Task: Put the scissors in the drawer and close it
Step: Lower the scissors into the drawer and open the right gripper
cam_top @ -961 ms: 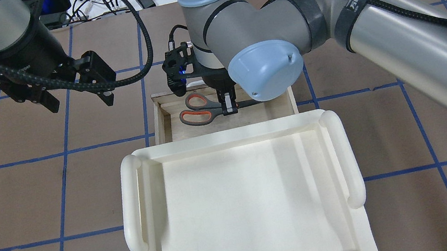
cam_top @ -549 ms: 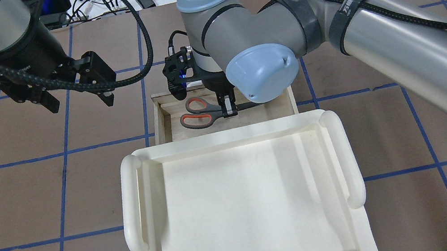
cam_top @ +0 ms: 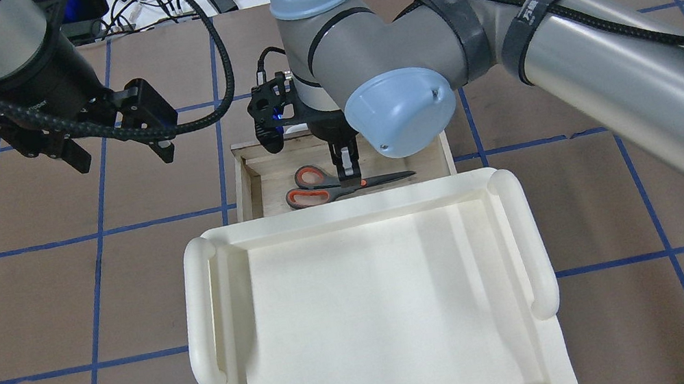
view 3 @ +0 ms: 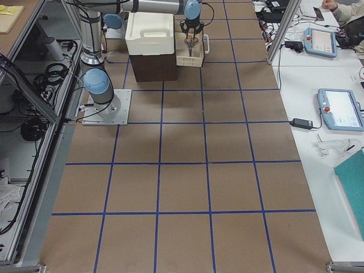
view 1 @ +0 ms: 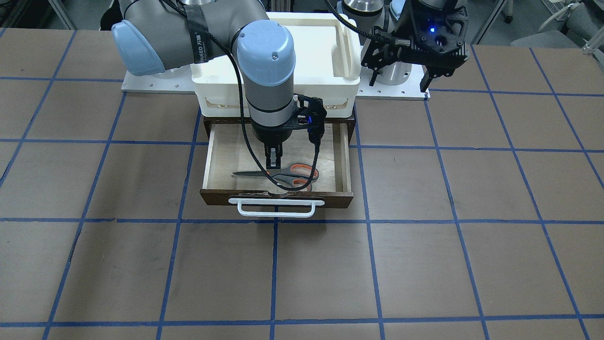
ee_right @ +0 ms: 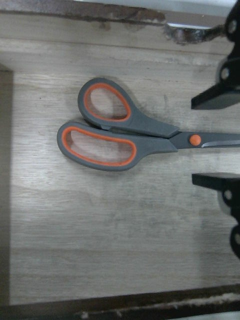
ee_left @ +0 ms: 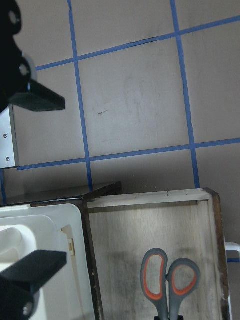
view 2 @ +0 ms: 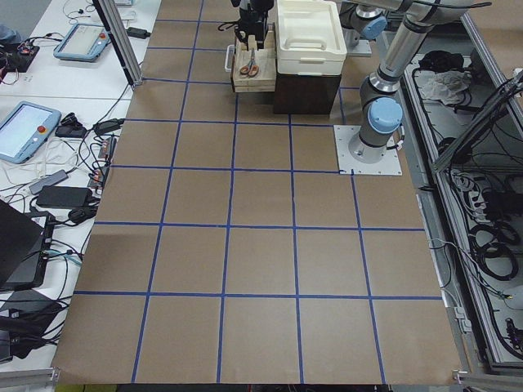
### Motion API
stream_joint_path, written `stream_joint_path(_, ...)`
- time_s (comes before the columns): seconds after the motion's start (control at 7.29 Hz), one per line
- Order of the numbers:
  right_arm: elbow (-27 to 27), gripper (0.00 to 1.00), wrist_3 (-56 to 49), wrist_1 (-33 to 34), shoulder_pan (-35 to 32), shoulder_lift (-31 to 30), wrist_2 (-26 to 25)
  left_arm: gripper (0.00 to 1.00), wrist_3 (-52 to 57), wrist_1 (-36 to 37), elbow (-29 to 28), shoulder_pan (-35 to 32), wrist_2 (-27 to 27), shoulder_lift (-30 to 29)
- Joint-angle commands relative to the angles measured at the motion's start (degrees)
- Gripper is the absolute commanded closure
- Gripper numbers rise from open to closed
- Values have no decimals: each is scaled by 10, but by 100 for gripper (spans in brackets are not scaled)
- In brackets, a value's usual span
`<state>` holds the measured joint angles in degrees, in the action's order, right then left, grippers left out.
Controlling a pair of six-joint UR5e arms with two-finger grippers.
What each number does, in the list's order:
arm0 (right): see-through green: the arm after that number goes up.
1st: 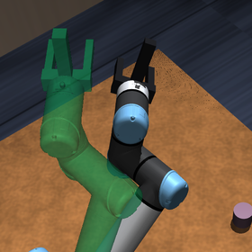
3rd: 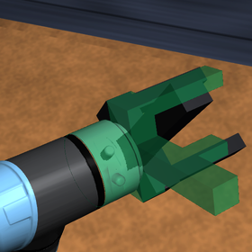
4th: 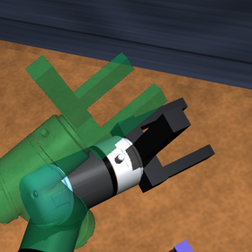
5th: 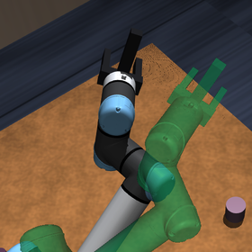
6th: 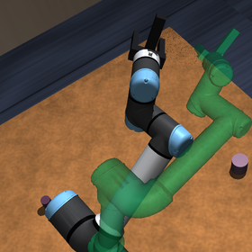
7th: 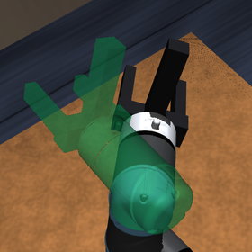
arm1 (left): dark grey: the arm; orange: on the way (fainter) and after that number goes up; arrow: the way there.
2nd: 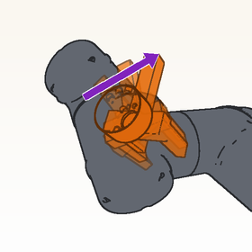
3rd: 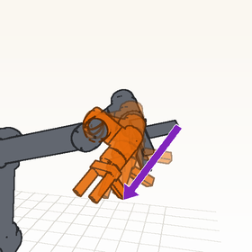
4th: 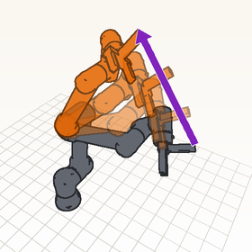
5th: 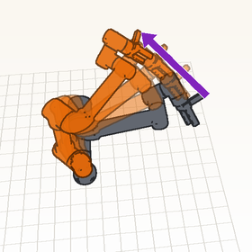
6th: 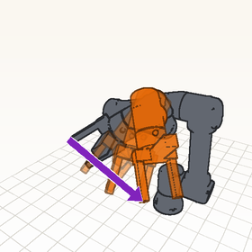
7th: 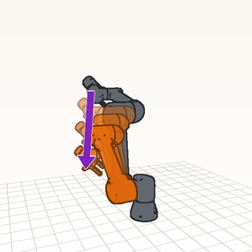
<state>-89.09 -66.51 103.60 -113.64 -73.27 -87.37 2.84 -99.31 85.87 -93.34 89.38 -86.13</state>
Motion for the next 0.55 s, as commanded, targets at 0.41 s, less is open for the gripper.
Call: stream_joint_path(0.41, 15, 0, 263, 1, 123, -42, 3, 0, -4, 28, -1, 0, -4, -16)
